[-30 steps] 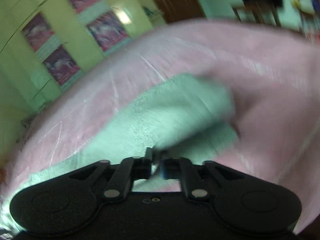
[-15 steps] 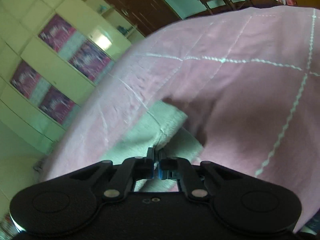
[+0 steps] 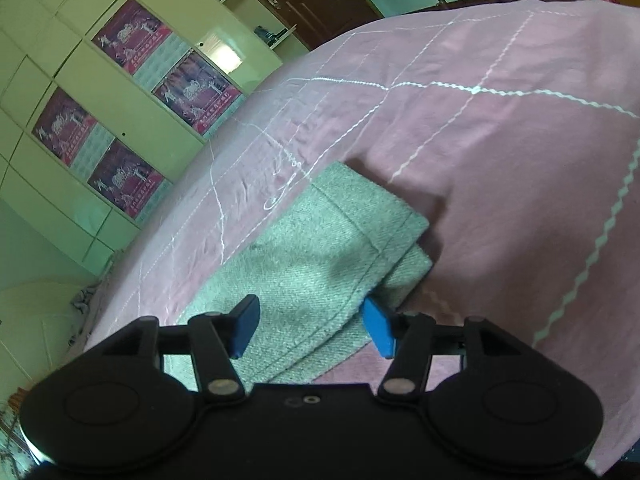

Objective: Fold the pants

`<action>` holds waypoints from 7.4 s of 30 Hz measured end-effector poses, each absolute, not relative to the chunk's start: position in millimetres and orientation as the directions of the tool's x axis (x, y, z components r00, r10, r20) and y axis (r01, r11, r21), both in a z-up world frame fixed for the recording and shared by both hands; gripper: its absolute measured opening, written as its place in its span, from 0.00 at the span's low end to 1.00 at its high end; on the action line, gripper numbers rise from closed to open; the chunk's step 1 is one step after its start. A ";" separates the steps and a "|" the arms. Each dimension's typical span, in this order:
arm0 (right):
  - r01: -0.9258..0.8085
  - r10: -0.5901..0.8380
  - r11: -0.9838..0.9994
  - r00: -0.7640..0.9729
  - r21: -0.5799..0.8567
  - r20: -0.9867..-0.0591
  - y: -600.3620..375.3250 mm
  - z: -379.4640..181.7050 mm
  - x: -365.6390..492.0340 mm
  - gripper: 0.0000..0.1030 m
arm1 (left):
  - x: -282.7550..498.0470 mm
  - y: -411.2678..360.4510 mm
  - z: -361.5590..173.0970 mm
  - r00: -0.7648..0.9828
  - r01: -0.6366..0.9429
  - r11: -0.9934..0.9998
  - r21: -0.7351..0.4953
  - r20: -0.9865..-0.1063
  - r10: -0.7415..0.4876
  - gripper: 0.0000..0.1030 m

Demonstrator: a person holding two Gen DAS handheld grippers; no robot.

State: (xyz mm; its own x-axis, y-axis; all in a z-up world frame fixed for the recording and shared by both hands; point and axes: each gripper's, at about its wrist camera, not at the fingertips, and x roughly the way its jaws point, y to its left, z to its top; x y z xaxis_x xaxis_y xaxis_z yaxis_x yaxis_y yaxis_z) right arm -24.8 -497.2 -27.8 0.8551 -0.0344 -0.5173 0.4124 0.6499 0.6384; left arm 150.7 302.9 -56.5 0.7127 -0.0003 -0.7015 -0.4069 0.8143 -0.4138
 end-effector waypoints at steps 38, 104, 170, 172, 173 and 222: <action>0.533 -0.062 0.543 0.796 0.648 -0.603 -513.6 -32.4 -27.2 0.38 | 172.0 313.3 -59.2 0.657 -0.411 0.874 -0.259 -0.748 0.088 0.19; -0.446 0.571 0.820 0.608 0.358 -0.551 -145.4 9.2 296.1 0.18 | 135.4 305.2 -22.5 0.831 -0.356 0.891 -0.281 -0.532 0.164 0.67; 0.498 -0.025 0.622 0.784 0.604 -0.620 -522.1 -19.7 -15.4 0.18 | 138.4 166.6 -39.4 0.788 -0.141 0.987 0.071 -0.596 0.156 0.82; 0.491 0.001 0.572 0.800 0.656 -0.600 -529.5 -26.4 -15.4 0.18 | 143.8 181.4 -51.4 0.720 -0.189 0.974 0.122 -0.658 0.223 0.82; 0.490 0.001 0.564 0.804 0.664 -0.594 -529.6 -26.8 -15.6 0.19 | 149.0 189.9 -62.0 0.669 -0.199 0.972 0.123 -0.708 0.226 0.82; -0.294 0.300 0.948 0.695 0.122 -0.654 -88.8 -23.5 123.4 0.20 | 69.6 241.6 -68.1 0.719 -0.235 0.948 -0.216 -0.694 0.021 0.84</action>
State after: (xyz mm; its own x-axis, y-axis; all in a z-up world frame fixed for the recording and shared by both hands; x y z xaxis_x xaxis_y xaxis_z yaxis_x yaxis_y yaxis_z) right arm 123.4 -88.8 -23.5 0.6949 0.2996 -0.6537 -0.2938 0.9480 0.1221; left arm 69.6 241.6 -68.1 0.7192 0.0207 -0.6945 -0.2354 0.9477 -0.2156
